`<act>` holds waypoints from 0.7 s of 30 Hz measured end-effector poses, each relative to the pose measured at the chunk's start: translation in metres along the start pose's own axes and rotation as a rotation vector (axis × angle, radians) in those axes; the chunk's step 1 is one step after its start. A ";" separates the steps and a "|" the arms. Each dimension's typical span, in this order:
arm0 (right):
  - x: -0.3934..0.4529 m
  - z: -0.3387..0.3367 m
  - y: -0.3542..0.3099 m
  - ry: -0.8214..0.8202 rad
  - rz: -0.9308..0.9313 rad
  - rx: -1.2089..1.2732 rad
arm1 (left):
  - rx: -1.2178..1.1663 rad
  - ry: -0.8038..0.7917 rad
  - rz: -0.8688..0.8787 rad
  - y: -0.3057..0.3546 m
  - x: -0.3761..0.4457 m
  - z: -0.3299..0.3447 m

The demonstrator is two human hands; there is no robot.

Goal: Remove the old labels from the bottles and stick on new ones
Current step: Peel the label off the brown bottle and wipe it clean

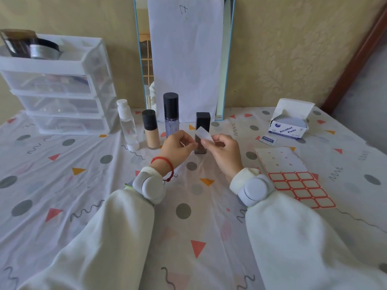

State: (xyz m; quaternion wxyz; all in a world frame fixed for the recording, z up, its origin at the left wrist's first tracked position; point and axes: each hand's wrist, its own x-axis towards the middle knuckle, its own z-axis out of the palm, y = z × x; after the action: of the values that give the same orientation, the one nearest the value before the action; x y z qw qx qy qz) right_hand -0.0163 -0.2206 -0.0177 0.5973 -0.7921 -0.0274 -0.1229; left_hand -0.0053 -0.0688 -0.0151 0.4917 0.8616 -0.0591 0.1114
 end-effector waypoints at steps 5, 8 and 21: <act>0.000 0.000 0.000 -0.080 0.051 0.036 | 0.091 -0.054 -0.030 -0.004 -0.006 0.008; 0.000 0.000 0.001 -0.077 0.068 0.072 | -0.013 -0.111 -0.020 -0.002 -0.006 0.006; -0.006 0.002 -0.004 -0.057 0.044 0.013 | -0.062 -0.152 0.015 -0.003 -0.008 0.003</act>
State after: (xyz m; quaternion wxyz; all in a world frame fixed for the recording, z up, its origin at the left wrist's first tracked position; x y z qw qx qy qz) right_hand -0.0228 -0.2168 -0.0157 0.6038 -0.7919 -0.0276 -0.0870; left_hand -0.0117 -0.0705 -0.0209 0.5116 0.8513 -0.1062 0.0473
